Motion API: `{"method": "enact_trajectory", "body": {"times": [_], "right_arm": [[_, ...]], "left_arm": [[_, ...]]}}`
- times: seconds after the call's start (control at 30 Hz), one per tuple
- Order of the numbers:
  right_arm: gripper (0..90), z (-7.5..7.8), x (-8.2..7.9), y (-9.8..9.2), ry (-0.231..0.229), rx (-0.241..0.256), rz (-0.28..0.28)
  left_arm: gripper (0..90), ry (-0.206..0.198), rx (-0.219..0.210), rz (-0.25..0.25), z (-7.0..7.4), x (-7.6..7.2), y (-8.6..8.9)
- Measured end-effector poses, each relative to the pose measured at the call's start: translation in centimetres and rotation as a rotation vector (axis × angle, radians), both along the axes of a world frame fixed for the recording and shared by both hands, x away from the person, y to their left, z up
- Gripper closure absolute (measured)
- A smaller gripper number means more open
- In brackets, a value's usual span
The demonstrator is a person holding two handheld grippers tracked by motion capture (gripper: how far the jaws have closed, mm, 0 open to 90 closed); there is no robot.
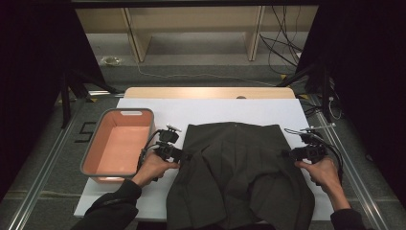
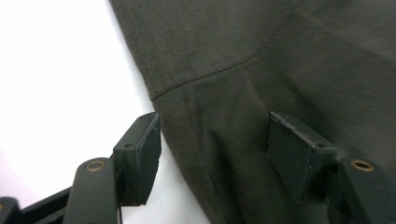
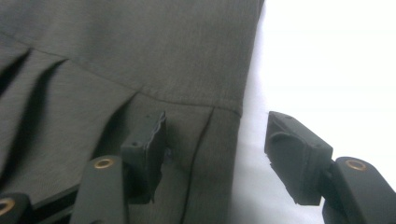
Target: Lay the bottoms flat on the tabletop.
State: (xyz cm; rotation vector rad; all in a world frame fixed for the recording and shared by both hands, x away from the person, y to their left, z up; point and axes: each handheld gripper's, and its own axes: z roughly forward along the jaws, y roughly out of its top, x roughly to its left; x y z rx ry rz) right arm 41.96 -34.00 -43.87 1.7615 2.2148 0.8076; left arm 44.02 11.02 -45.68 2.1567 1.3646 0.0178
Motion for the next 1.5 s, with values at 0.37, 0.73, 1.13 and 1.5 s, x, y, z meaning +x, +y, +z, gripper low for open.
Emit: {"method": "enact_trajectory", "body": {"times": [0.37,0.73,1.13,1.5], "right_arm": [[69.9,-2.1,0.4,1.5,0.102,0.028,0.044],[84.5,-0.9,-2.5,1.9,0.113,-0.006,0.092],[45.0,0.5,-1.1,0.6,-0.009,-0.009,0.018],[39.6,-0.1,3.9,0.7,-0.001,-0.002,-0.012]], "left_arm": [[86.9,-0.001,0.044,-0.066,-1.5,-0.1,-0.8],[87.6,-0.004,0.045,-0.165,-0.8,-2.9,-0.7],[62.1,-0.073,0.008,-0.027,0.9,-0.9,0.3],[41.6,-0.040,0.012,0.092,-0.6,3.7,-1.2]]}}
